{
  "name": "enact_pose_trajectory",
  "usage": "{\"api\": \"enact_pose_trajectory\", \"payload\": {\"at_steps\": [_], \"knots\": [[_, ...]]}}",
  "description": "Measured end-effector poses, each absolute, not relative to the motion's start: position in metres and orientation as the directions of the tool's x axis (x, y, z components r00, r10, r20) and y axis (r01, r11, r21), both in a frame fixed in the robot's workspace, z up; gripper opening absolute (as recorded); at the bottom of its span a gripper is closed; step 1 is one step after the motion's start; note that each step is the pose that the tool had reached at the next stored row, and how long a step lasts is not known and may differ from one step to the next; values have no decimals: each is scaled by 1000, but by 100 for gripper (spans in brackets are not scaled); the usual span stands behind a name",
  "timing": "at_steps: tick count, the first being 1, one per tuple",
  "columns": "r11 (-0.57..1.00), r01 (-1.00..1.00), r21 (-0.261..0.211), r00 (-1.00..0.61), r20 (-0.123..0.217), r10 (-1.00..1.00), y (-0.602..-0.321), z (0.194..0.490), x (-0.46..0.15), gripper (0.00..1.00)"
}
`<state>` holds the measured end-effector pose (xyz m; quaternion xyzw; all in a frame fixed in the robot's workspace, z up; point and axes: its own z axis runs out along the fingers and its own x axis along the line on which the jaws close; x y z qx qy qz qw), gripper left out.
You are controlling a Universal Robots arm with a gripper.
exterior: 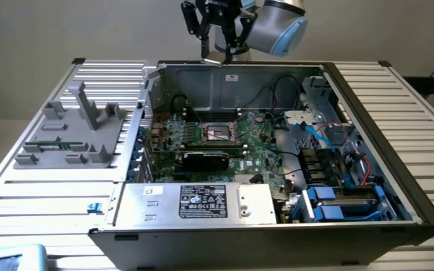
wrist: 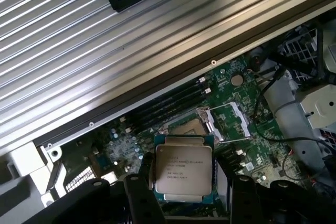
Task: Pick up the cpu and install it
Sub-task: 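Place the cpu into insertion slot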
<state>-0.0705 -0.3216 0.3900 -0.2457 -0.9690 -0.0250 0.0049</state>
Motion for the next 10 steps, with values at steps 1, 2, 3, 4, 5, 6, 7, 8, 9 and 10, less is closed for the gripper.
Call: {"api": "enact_pose_trajectory", "payload": {"at_steps": [1, 2, 3, 4, 5, 6, 7, 8, 9, 10], "knots": [[874, 484, 46, -875, 22, 484, -322, 390, -70, 55], [869, 492, 46, -870, 22, 492, -322, 390, -70, 55], [864, 502, 46, -865, 22, 501, -322, 390, -70, 55], [857, 514, 46, -858, 22, 513, -322, 390, -70, 55], [849, 526, 46, -850, 22, 526, -322, 390, -70, 55], [842, 538, 46, -843, 22, 537, -322, 390, -70, 55], [834, 550, 46, -835, 22, 549, -322, 390, -70, 55], [826, 562, 46, -827, 22, 562, -322, 390, -70, 55], [817, 575, 46, -818, 22, 574, -322, 390, -70, 55], [809, 587, 46, -810, 22, 586, -322, 390, -70, 55]]}}
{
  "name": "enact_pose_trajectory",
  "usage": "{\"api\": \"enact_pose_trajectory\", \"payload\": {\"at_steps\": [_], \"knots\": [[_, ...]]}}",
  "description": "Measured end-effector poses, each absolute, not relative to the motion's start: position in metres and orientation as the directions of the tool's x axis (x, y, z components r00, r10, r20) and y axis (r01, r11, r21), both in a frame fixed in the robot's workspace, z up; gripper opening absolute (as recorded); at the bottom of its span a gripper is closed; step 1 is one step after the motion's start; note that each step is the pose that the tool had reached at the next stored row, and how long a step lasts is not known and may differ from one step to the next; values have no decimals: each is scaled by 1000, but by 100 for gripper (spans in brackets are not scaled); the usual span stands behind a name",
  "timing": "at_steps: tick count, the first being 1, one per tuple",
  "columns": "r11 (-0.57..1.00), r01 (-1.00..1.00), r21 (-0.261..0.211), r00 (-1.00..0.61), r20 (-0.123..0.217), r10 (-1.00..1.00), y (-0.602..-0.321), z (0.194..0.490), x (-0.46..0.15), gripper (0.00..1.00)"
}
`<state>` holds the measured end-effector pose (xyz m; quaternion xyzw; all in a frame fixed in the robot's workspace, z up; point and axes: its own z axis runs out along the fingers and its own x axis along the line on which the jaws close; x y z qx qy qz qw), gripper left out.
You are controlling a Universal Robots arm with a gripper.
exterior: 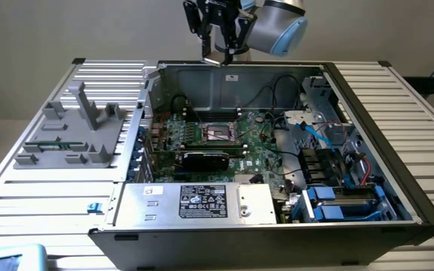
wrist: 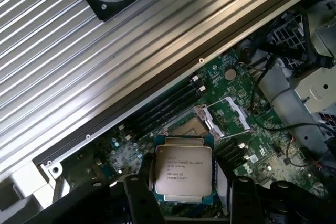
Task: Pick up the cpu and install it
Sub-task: 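Place the cpu into insertion slot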
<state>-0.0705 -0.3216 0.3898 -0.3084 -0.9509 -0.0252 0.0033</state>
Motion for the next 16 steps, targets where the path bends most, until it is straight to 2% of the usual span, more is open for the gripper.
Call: {"api": "enact_pose_trajectory", "payload": {"at_steps": [16], "knots": [[644, 764, 46, -645, 22, 764, -322, 389, -70, 55]]}}
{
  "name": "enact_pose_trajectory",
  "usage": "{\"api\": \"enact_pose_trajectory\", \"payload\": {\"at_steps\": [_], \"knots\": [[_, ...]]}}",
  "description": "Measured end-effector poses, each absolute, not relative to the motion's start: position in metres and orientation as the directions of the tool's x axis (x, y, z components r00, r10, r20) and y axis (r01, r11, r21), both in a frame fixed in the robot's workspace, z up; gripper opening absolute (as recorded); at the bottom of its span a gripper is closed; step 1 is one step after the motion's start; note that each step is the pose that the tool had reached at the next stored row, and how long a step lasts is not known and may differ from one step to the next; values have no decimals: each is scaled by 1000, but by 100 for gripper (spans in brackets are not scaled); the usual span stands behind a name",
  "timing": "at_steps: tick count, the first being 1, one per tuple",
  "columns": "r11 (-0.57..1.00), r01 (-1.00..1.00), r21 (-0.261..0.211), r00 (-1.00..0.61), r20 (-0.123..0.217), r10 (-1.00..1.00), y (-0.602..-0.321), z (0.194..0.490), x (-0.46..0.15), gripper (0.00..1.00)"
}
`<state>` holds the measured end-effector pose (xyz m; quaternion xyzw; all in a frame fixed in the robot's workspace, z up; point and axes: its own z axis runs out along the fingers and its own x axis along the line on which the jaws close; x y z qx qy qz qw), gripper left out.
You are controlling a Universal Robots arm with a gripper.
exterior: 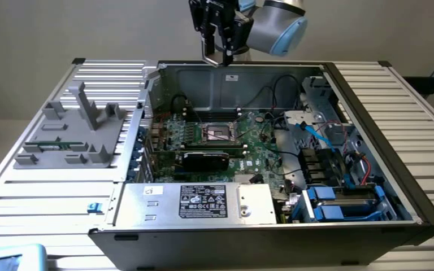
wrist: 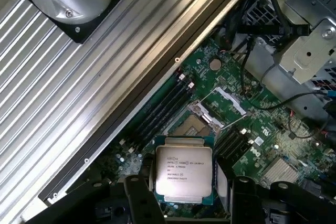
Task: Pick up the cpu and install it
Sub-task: 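Place the cpu into insertion slot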
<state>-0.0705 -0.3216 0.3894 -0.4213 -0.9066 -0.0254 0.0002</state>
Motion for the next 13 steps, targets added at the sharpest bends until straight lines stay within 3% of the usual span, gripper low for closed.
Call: {"api": "enact_pose_trajectory", "payload": {"at_steps": [13], "knots": [[480, 876, 46, -481, 22, 876, -322, 389, -70, 55]]}}
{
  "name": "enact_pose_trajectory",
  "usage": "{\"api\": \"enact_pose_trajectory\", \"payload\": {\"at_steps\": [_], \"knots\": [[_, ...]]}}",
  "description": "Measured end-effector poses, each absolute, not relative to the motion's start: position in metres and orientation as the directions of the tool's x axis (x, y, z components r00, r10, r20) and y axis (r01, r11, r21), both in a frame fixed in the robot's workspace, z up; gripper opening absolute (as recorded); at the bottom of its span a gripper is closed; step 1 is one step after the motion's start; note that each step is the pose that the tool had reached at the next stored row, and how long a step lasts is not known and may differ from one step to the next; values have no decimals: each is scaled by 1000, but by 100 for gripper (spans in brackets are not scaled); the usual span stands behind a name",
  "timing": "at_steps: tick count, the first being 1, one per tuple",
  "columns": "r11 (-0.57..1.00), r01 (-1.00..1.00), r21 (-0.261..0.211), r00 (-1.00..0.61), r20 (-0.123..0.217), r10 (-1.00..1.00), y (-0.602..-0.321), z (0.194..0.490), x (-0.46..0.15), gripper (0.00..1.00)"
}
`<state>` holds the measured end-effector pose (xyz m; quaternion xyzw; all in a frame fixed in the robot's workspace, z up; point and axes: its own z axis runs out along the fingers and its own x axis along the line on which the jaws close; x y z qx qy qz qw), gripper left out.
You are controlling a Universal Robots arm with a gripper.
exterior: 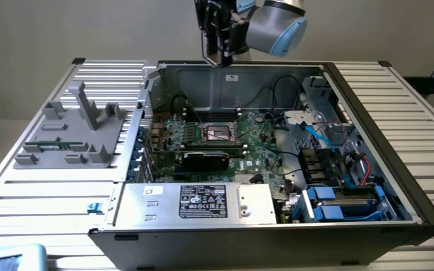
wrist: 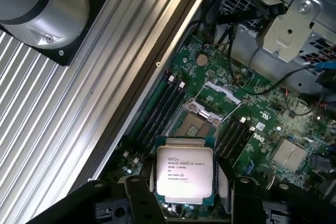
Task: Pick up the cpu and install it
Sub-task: 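Place the cpu into insertion slot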
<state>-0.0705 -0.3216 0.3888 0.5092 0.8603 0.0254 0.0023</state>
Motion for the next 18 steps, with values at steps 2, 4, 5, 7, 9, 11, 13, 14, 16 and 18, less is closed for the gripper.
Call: {"api": "enact_pose_trajectory", "payload": {"at_steps": [2, 4, 5, 7, 9, 11, 13, 14, 16, 18], "knots": [[453, 890, 46, -455, 22, 890, -322, 389, -70, 55], [425, 904, 46, -426, 22, 904, -322, 389, -70, 55], [411, 910, 46, -413, 22, 911, -322, 389, -70, 55], [383, 923, 46, -384, 22, 923, -322, 389, -70, 55], [355, 934, 46, -356, 22, 934, -322, 388, -70, 55], [326, 944, 46, -327, 22, 945, -322, 388, -70, 55], [296, 954, 46, -297, 22, 955, -322, 388, -70, 55], [281, 959, 46, -282, 22, 959, -322, 388, -70, 55], [251, 967, 46, -252, 22, 967, -322, 388, -70, 55], [220, 974, 46, -221, 22, 975, -322, 388, -70, 55]]}}
